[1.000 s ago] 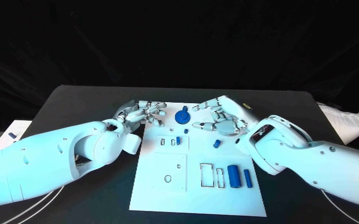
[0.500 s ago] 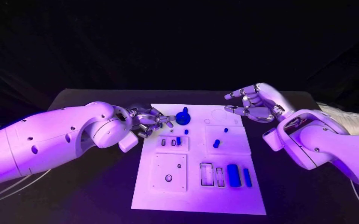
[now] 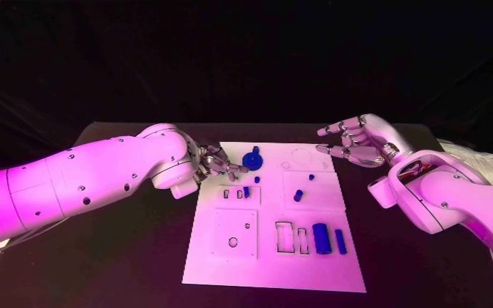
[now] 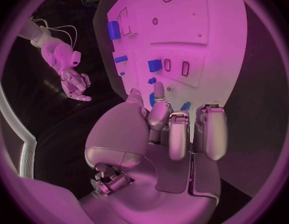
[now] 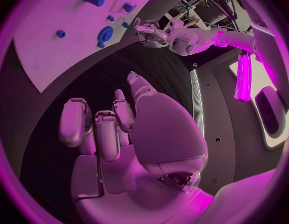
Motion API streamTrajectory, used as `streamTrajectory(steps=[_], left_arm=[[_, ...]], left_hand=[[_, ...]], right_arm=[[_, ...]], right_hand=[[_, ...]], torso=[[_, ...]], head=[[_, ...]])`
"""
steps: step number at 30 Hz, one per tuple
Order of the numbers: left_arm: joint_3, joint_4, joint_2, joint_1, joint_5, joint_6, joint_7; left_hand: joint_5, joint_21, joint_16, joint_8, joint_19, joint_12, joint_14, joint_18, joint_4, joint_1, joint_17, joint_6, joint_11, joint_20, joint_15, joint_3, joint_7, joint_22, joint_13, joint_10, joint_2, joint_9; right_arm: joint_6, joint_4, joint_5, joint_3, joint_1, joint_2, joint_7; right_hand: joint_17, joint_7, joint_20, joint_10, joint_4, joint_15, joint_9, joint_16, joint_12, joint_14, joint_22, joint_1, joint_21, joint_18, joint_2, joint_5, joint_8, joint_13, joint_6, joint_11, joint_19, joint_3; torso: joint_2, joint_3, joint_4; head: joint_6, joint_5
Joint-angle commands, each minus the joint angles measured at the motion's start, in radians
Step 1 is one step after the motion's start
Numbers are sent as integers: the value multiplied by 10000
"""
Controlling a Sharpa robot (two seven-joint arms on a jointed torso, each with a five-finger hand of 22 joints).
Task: Assemble the parts on the task board
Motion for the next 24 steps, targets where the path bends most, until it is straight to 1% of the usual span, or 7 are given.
streamTrajectory(steps=[1,7,9,13,15,21,24], left_arm=[[1,-105,203,45,-838,571,-886],[-9,-444,643,102,-995,1229,-1193],[-12,-566,756,108,-1072,1511,-1242],[-17,-770,949,114,-1275,1965,-1308],[-18,-825,1020,116,-1326,2092,-1325],[-21,-931,1200,117,-1381,2289,-1348],[-33,-1004,1296,117,-1393,2371,-1357]], left_hand=[[-76,44,30,128,166,103,1039,-146,2,-177,2628,-115,-7,-12,-82,-138,19,853,73,101,26,157],[-135,73,30,252,192,153,1039,-159,4,-334,2628,-208,-13,-18,-92,-352,15,916,135,120,56,326],[-136,69,30,273,188,155,1039,-157,5,-358,2628,-230,-13,-19,-93,-390,15,912,139,118,66,358],[-139,64,30,298,180,149,1039,-155,7,-401,2628,-263,-10,-19,-92,-444,18,904,135,107,86,402],[-139,65,30,300,182,149,1039,-156,6,-403,2628,-265,-10,-19,-92,-448,18,908,136,107,86,405],[-139,71,30,304,188,158,1039,-158,4,-406,2628,-270,-10,-19,-92,-456,18,919,147,111,88,412],[-139,72,30,305,188,160,1039,-159,4,-406,2628,-270,-10,-19,-91,-457,18,921,149,112,89,413]], right_arm=[[-38,3,-52,-7,-19,19,-220],[-42,-32,-100,-14,-38,78,-278],[-42,-41,-105,-16,-42,92,-288],[-39,-52,-111,-17,-48,113,-304],[-36,-56,-112,-18,-50,120,-312],[-44,-73,-114,-19,-54,148,-314],[-52,-80,-114,-19,-55,168,-307]], right_hand=[[993,13,21,49,-2,-21,-14,-44,-18,660,-1,-57,-25,85,-41,23,-7,-137,-71,-17,67,-22],[999,9,21,47,-48,-24,-14,-42,-25,662,0,-16,-26,86,-78,14,0,-146,-71,-21,70,-18],[999,9,21,47,-48,-24,-14,-42,-25,662,0,-15,-26,86,-78,14,0,-146,-71,-21,70,-18],[991,9,21,47,-49,-24,-13,-47,-27,660,-2,-16,-28,86,-80,13,0,-147,-71,-21,69,-19],[991,9,21,48,-49,-24,-13,-47,-24,660,1,-17,-26,85,-80,14,1,-145,-70,-20,70,-20],[977,12,22,42,-38,-23,-13,-56,-40,657,-9,-39,-33,87,-76,29,4,-159,-68,-17,65,-24],[973,13,22,41,-31,-23,-13,-58,-43,657,-18,-50,-38,90,-74,39,5,-162,-67,-15,59,-25]], torso=[[2,3,8],[6,2,14],[9,-6,10],[10,-4,-21],[13,-2,-28],[12,-7,1],[15,-9,-7]], head=[[-25,4],[-70,29],[-84,46],[-126,75],[-123,84],[-155,74],[-179,80]])
